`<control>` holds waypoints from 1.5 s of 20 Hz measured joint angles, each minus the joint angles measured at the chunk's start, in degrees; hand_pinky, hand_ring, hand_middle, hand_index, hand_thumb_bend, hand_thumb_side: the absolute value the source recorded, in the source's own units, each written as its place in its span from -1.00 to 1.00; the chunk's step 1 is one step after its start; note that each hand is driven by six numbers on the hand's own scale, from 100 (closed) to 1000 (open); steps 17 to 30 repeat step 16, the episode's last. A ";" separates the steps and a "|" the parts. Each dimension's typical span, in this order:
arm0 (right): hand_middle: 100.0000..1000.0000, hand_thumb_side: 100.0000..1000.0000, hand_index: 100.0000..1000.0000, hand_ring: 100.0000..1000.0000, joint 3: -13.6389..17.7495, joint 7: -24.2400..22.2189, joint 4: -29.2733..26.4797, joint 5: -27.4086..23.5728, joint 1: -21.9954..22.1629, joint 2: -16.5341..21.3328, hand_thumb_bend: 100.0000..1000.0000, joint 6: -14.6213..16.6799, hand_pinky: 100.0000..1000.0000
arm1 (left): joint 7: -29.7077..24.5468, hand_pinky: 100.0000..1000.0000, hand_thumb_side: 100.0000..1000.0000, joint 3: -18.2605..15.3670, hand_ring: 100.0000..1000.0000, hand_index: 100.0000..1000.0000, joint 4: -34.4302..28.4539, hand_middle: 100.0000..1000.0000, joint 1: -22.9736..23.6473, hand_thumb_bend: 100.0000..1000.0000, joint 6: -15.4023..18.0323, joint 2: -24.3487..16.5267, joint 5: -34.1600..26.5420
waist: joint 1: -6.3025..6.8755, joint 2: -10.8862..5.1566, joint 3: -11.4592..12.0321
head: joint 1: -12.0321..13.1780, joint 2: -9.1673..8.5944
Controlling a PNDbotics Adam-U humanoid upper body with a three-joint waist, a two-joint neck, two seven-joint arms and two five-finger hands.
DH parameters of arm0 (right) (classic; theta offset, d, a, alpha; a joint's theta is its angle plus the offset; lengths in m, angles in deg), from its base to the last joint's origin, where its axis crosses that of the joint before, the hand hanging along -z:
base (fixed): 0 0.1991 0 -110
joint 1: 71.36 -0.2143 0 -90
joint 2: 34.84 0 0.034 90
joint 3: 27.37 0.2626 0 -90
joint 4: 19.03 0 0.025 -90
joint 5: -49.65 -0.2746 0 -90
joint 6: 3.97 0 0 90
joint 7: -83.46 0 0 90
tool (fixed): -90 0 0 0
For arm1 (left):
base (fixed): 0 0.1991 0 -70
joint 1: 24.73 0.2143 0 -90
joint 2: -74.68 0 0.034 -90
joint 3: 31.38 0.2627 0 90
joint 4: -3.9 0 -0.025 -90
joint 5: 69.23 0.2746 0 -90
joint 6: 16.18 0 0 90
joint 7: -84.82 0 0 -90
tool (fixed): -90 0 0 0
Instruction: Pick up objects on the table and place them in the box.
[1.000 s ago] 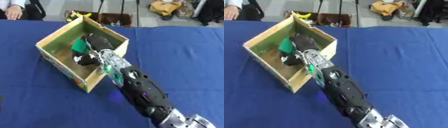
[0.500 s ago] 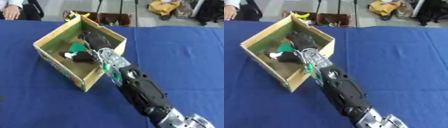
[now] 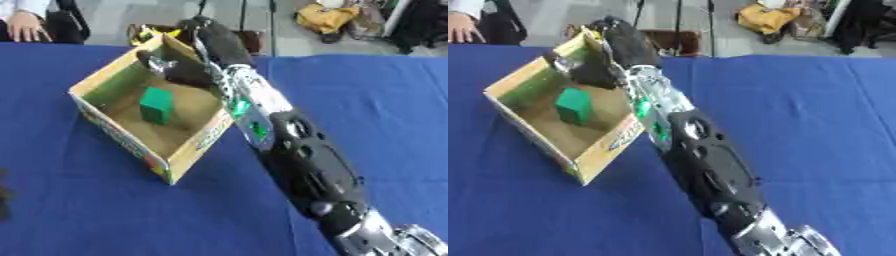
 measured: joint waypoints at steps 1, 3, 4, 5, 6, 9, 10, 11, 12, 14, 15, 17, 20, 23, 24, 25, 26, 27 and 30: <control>0.58 1.00 0.79 0.78 0.58 0.72 -1.33 -0.77 0.19 1.12 -0.08 -0.11 0.47 | 0.15 -0.66 0.84 -0.03 -0.29 0.54 0.00 -0.07 0.14 -1.00 -0.03 0.00 0.02 | 0.11 -0.19 -0.23 | 0.35 0.20; 0.56 1.00 0.78 0.77 1.59 2.25 -3.98 -2.25 1.00 3.22 -0.11 -0.32 0.45 | 0.34 -0.66 0.84 -0.21 -0.29 0.54 0.00 -0.07 0.27 -1.00 -0.08 -0.01 0.05 | 0.32 -0.36 -0.72 | 1.00 0.62; 0.56 1.00 0.78 0.76 2.06 3.01 -5.24 -3.10 1.60 4.17 -0.13 -0.40 0.45 | 0.45 -0.66 0.84 -0.32 -0.29 0.54 0.00 -0.07 0.30 -1.00 -0.10 -0.01 0.06 | 0.45 -0.39 -1.00 | 1.34 0.71; 0.56 1.00 0.78 0.75 2.48 3.79 -6.55 -3.93 2.27 5.11 -0.14 -0.49 0.44 | 0.57 -0.66 0.84 -0.33 -0.29 0.54 0.00 -0.07 0.36 -1.00 -0.12 -0.01 0.07 | 0.65 -0.46 -1.28 | 1.64 0.91; 0.57 1.00 0.79 0.74 2.87 4.59 -7.85 -4.69 2.99 5.97 -0.82 -0.61 0.43 | 0.66 -0.66 0.84 -0.34 -0.29 0.54 0.00 -0.07 0.44 -1.00 -0.09 -0.01 0.09 | 0.88 -0.58 -1.57 | 1.97 1.14; 0.53 0.91 0.77 0.73 4.08 6.70 -11.79 -7.13 5.85 8.07 -0.19 -1.62 0.43 | 0.85 -0.66 0.84 -0.38 -0.29 0.54 0.00 -0.07 0.72 -1.00 -0.07 -0.01 0.10 | 1.53 -0.86 -2.67 | 2.68 1.63; 0.50 0.84 0.77 0.75 4.58 7.27 -13.08 -7.90 7.02 8.55 -0.21 -2.10 0.48 | 0.91 -0.66 0.84 -0.39 -0.29 0.54 0.00 -0.07 0.72 -1.00 -0.05 -0.01 0.10 | 1.70 -0.94 -2.90 | 2.86 1.68; 0.50 0.81 0.78 0.76 5.08 7.85 -14.33 -8.60 8.11 8.82 -0.25 -2.55 0.50 | 0.96 -0.66 0.84 -0.45 -0.29 0.54 0.00 -0.07 0.77 -1.00 -0.04 -0.01 0.10 | 1.89 -0.99 -3.10 | 3.01 1.69; 0.50 0.81 0.78 0.76 5.67 8.46 -15.58 -9.39 9.16 9.09 -0.25 -2.91 0.50 | 1.02 -0.66 0.84 -0.52 -0.29 0.54 0.00 -0.07 0.79 -1.00 -0.06 -0.01 0.12 | 2.08 -1.00 -3.27 | 3.17 1.69; 0.50 0.81 0.78 0.76 6.57 9.51 -18.24 -11.15 10.92 9.45 -0.25 -3.69 0.50 | 1.13 -0.66 0.84 -0.67 -0.29 0.54 0.00 -0.07 0.82 -1.00 -0.08 -0.01 0.20 | 2.35 -1.00 -3.48 | 3.42 1.70; 0.50 0.81 0.78 0.76 6.74 9.77 -19.54 -11.93 11.44 9.67 -0.25 -4.11 0.50 | 1.18 -0.66 0.84 -0.68 -0.29 0.54 0.00 -0.07 0.83 -1.00 -0.05 -0.01 0.29 | 2.35 -1.00 -3.48 | 3.47 1.70; 0.50 0.56 0.78 0.81 6.82 9.86 -20.91 -12.69 11.82 9.76 -0.46 -4.63 0.57 | 1.19 -0.66 0.84 -0.68 -0.29 0.54 0.00 -0.07 0.83 -1.00 -0.04 -0.01 0.35 | 2.30 -1.01 -3.48 | 3.49 1.71; 0.50 0.56 0.78 0.81 6.82 9.86 -20.91 -12.69 11.82 9.76 -0.46 -4.63 0.57 | 1.19 -0.66 0.84 -0.68 -0.29 0.54 0.00 -0.07 0.83 -1.00 -0.04 -0.01 0.35 | 2.30 -1.01 -3.48 | 3.49 1.71; 0.50 0.56 0.78 0.81 6.82 9.86 -20.91 -12.69 11.82 9.76 -0.46 -4.63 0.57 | 1.19 -0.66 0.84 -0.68 -0.29 0.54 0.00 -0.07 0.83 -1.00 -0.04 -0.01 0.35 | 2.30 -1.01 -3.48 | 3.49 1.71; 0.50 0.56 0.78 0.81 6.82 9.86 -20.91 -12.69 11.82 9.76 -0.46 -4.63 0.57 | 1.19 -0.66 0.84 -0.68 -0.29 0.54 0.00 -0.07 0.83 -1.00 -0.04 -0.01 0.35 | 2.30 -1.01 -3.48 | 3.49 1.71; 0.50 0.56 0.78 0.81 6.82 9.86 -20.91 -12.69 11.82 9.76 -0.46 -4.63 0.57 | 1.19 -0.66 0.84 -0.68 -0.29 0.54 0.00 -0.07 0.83 -1.00 -0.04 -0.01 0.35 | 2.30 -1.01 -3.48 | 3.49 1.71; 0.50 0.56 0.78 0.81 6.82 9.86 -20.91 -12.69 11.82 9.76 -0.46 -4.63 0.57 | 1.19 -0.66 0.84 -0.68 -0.29 0.54 0.00 -0.07 0.83 -1.00 -0.04 -0.01 0.35 | 2.30 -1.01 -3.48 | 3.49 1.71; 0.50 0.56 0.78 0.81 6.82 9.86 -20.91 -12.69 11.82 9.76 -0.46 -4.63 0.57 | 1.19 -0.66 0.84 -0.68 -0.29 0.54 0.00 -0.07 0.83 -1.00 -0.04 -0.01 0.35 | 2.30 -1.01 -3.48 | 3.49 1.71; 0.50 0.56 0.78 0.81 6.82 9.86 -20.91 -12.69 11.82 9.76 -0.46 -4.63 0.57 | 1.19 -0.66 0.84 -0.68 -0.29 0.54 0.00 -0.07 0.83 -1.00 -0.04 -0.01 0.35 | 2.30 -1.01 -3.48 | 3.49 1.71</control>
